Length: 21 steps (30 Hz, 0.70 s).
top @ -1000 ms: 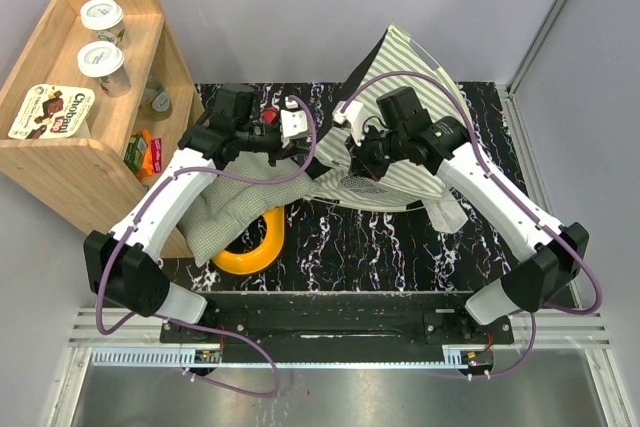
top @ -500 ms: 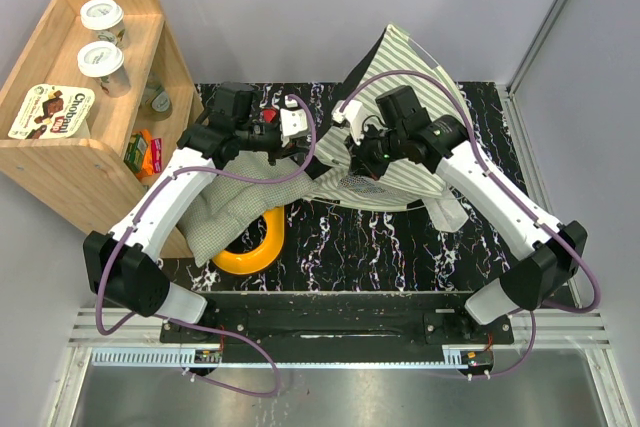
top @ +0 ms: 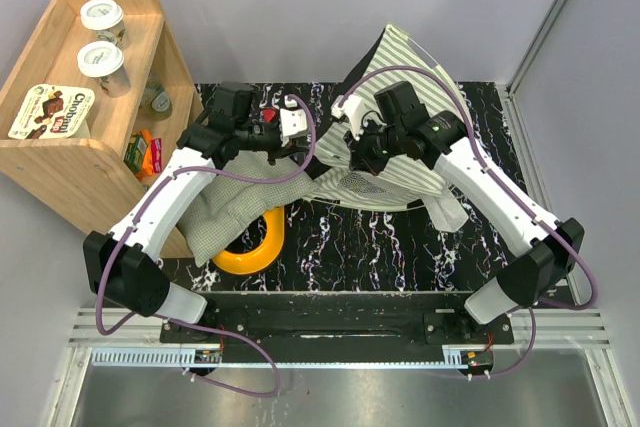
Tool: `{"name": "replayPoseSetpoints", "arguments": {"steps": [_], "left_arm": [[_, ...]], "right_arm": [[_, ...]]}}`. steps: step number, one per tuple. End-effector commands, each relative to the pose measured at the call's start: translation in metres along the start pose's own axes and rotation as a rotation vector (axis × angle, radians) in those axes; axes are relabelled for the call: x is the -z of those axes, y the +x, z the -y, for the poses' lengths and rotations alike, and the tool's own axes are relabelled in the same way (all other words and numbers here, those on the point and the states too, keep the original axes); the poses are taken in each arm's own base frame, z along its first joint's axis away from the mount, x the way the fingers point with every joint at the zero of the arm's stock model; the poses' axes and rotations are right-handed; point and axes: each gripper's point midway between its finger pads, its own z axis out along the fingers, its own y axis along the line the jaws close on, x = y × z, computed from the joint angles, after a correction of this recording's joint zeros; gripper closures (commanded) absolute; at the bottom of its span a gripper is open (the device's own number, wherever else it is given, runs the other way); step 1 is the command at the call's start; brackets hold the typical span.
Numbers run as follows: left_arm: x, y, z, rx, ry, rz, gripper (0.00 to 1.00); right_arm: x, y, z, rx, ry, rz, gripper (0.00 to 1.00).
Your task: Set up the pet tent
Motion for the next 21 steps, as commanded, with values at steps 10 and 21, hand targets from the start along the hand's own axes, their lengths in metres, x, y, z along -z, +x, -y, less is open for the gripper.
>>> {"name": "replayPoseSetpoints", "arguments": {"steps": [10, 21], "left_arm": [[0.015, -0.009, -0.008, -0.069, -0.051, -0.021, 1.00], [0.006, -0.020, 0.004, -0.078, -0.011, -0.006, 1.00]], "right_arm": [[0.009, 0.023, 0.023, -0.067, 0.082, -0.130, 1.00], [0.008, 0.010, 0.019, -0.054, 0.042, -0.092, 1.00]]}}
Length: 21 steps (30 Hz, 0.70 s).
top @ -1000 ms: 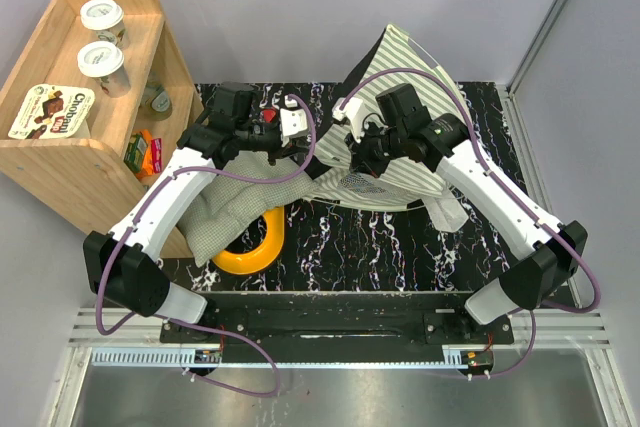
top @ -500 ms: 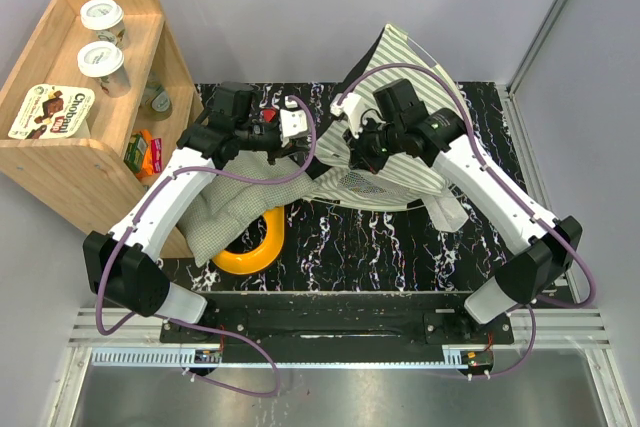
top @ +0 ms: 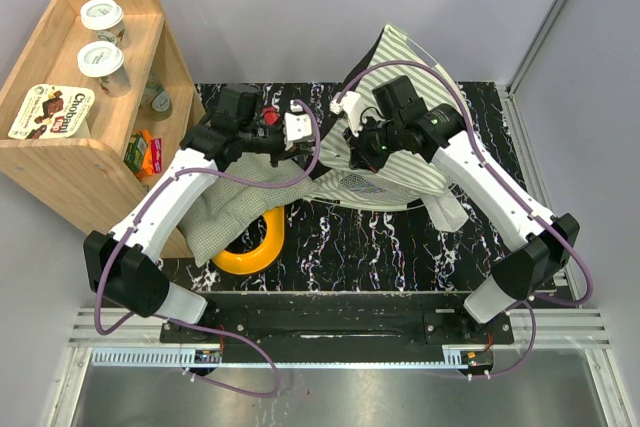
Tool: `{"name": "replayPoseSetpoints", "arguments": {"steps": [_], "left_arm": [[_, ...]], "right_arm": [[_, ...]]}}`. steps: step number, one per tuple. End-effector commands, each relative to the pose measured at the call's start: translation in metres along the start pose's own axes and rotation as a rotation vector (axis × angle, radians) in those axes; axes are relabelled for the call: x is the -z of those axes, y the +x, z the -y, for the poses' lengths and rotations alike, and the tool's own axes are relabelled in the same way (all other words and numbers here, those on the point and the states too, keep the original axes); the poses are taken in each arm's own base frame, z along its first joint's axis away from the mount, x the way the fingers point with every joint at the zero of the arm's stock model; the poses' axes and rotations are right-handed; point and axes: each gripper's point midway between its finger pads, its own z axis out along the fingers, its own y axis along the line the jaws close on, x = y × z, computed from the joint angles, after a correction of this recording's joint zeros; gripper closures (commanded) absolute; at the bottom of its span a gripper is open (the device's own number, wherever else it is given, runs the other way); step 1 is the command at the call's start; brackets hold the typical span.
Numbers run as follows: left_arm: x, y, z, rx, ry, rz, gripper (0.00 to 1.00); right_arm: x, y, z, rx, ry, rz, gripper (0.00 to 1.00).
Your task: Set up the pet tent
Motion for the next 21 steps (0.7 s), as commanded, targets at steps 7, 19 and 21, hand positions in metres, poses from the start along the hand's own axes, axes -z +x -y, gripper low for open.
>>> {"name": "replayPoseSetpoints", "arguments": {"steps": [7, 19, 21], "left_arm": [[0.002, -0.030, 0.001, -0.048, -0.005, 0.026, 1.00], [-0.011, -0.044, 0.016, -0.028, 0.061, 0.070, 1.00], [-0.013, -0.037, 0.015, -0.026, 0.050, 0.051, 1.00]], "right_arm": [[0.005, 0.010, 0.010, -0.034, 0.003, -0.055, 1.00], [0.000, 0.004, 0.010, -0.031, -0.013, -0.032, 1.00], [0.003, 0.005, 0.011, -0.034, 0.008, -0.026, 0.96]]}}
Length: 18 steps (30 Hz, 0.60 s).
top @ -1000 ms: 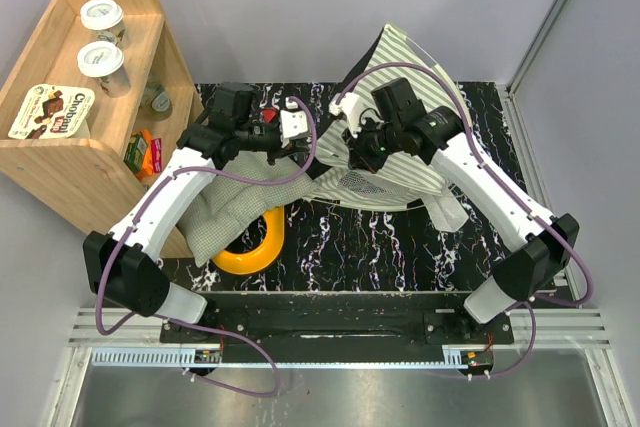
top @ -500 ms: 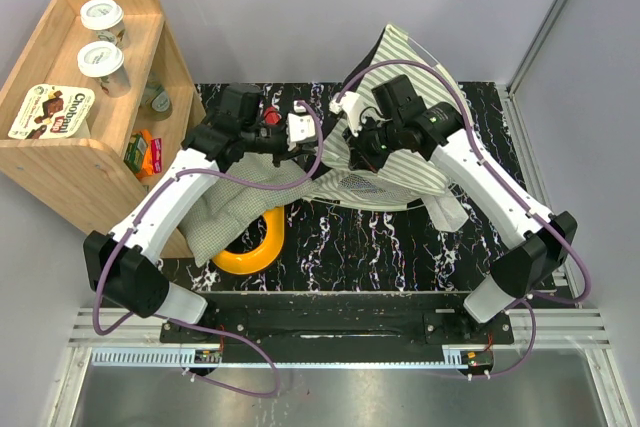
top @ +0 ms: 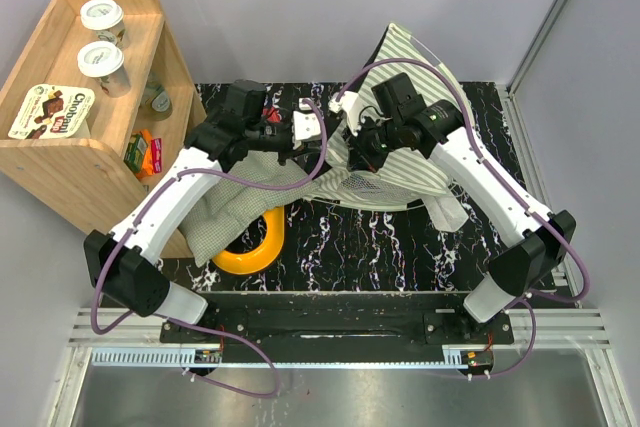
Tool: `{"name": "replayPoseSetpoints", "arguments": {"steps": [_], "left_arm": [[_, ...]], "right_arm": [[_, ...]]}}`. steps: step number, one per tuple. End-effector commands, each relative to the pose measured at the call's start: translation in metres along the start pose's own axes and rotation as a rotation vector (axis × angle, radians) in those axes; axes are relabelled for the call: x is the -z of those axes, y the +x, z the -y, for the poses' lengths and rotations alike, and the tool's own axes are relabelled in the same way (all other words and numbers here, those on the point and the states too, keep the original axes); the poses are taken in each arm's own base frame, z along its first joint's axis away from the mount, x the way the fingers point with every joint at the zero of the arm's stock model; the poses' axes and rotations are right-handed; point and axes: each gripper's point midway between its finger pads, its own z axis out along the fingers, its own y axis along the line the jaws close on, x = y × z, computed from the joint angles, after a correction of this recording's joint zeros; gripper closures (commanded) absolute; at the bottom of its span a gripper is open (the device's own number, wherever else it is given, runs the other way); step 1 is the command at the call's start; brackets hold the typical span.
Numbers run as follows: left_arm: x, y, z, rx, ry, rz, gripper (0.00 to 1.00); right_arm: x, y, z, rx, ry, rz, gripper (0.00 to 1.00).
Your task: Set up the pet tent
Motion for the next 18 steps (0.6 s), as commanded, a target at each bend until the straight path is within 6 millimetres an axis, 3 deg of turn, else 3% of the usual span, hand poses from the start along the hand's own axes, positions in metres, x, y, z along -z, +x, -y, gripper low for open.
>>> {"name": "replayPoseSetpoints", "arguments": {"steps": [1, 8, 13, 18], "left_arm": [[-0.004, -0.004, 0.005, 0.010, 0.019, 0.013, 1.00], [-0.008, 0.020, 0.001, 0.051, -0.023, -0.037, 1.00], [-0.011, 0.024, -0.003, 0.074, -0.042, -0.043, 1.00], [-0.012, 0.026, -0.005, 0.082, -0.050, -0.049, 1.00]], "right_arm": [[0.006, 0.006, 0.021, -0.025, 0.094, -0.014, 0.90], [0.024, -0.005, 0.016, -0.055, 0.131, 0.056, 0.59], [0.041, -0.011, 0.009, -0.057, 0.145, 0.098, 0.46], [0.064, -0.030, -0.001, -0.053, 0.153, 0.197, 0.36]]}}
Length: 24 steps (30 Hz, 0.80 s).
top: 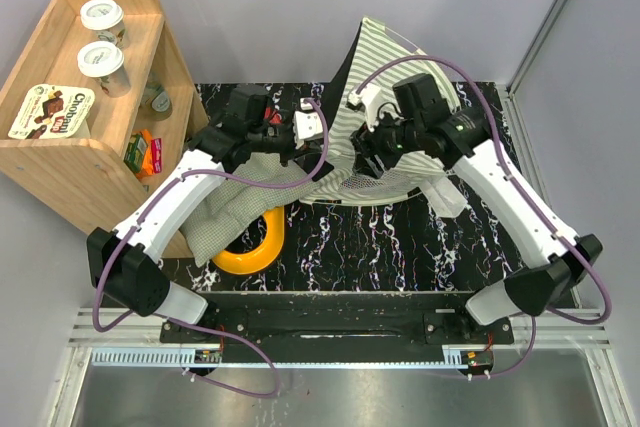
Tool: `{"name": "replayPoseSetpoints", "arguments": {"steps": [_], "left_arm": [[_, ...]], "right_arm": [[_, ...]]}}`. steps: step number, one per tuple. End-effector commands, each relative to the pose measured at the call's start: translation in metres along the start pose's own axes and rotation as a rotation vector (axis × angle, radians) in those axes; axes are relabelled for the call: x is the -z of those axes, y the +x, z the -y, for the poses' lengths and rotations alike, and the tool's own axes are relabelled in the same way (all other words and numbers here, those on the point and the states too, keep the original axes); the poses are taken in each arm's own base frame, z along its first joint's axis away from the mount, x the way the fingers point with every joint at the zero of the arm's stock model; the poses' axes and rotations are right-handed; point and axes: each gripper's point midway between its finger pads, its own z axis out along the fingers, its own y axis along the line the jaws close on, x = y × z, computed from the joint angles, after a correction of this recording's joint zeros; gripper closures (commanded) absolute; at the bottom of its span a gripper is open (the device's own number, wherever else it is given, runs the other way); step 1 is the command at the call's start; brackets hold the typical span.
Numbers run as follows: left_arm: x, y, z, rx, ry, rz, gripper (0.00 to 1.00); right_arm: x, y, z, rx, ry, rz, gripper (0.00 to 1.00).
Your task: Set up the pet tent
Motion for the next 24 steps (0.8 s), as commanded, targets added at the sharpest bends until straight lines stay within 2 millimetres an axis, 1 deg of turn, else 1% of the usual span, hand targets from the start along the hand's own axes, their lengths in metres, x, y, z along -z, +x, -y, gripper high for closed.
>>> {"name": "replayPoseSetpoints", "arguments": {"steps": [1, 3, 5, 6, 7, 9, 11, 13, 14, 15, 16, 18, 20, 22, 24], "left_arm": [[-0.005, 0.010, 0.000, 0.036, -0.008, -0.028, 1.00], [-0.004, 0.008, -0.001, 0.034, -0.013, -0.024, 1.00], [-0.003, 0.007, -0.001, 0.034, -0.016, -0.023, 1.00], [-0.003, 0.006, -0.001, 0.033, -0.015, -0.022, 1.00], [-0.003, 0.006, 0.000, 0.033, -0.015, -0.022, 1.00], [-0.002, 0.006, 0.001, 0.033, -0.015, -0.020, 1.00], [0.000, 0.004, 0.001, 0.028, -0.019, -0.017, 1.00], [0.001, 0.001, 0.002, 0.025, -0.019, -0.012, 1.00], [0.002, 0.001, 0.001, 0.024, -0.021, -0.012, 1.00], [0.002, 0.001, 0.002, 0.025, -0.018, -0.011, 1.00], [0.003, 0.000, 0.002, 0.024, -0.022, -0.009, 1.00], [0.003, 0.000, 0.003, 0.027, -0.018, -0.006, 1.00], [0.004, 0.000, 0.004, 0.022, -0.020, -0.007, 1.00], [0.006, -0.002, 0.005, 0.019, -0.023, -0.005, 1.00], [0.006, -0.001, 0.006, 0.021, -0.021, -0.008, 1.00]], "right_arm": [[0.035, -0.032, -0.001, 0.004, 0.055, 0.155, 0.34], [0.045, -0.040, 0.001, -0.007, 0.077, 0.196, 0.27], [0.057, -0.047, 0.015, -0.047, 0.148, 0.244, 0.25], [0.067, -0.051, 0.031, -0.080, 0.211, 0.279, 0.25], [0.076, -0.050, 0.049, -0.132, 0.287, 0.300, 0.24], [0.098, -0.038, 0.092, -0.264, 0.438, 0.329, 0.23], [0.117, -0.015, 0.135, -0.406, 0.559, 0.348, 0.24], [0.133, 0.020, 0.176, -0.570, 0.695, 0.352, 0.23], [0.138, 0.037, 0.192, -0.633, 0.754, 0.353, 0.23], [0.139, 0.054, 0.204, -0.686, 0.792, 0.347, 0.23], [0.147, 0.072, 0.220, -0.749, 0.839, 0.360, 0.24], [0.146, 0.103, 0.239, -0.833, 0.883, 0.367, 0.24], [0.138, 0.120, 0.253, -0.875, 0.880, 0.390, 0.24], [0.129, 0.134, 0.264, -0.902, 0.879, 0.394, 0.25], [0.115, 0.138, 0.270, -0.897, 0.838, 0.394, 0.29]]}}
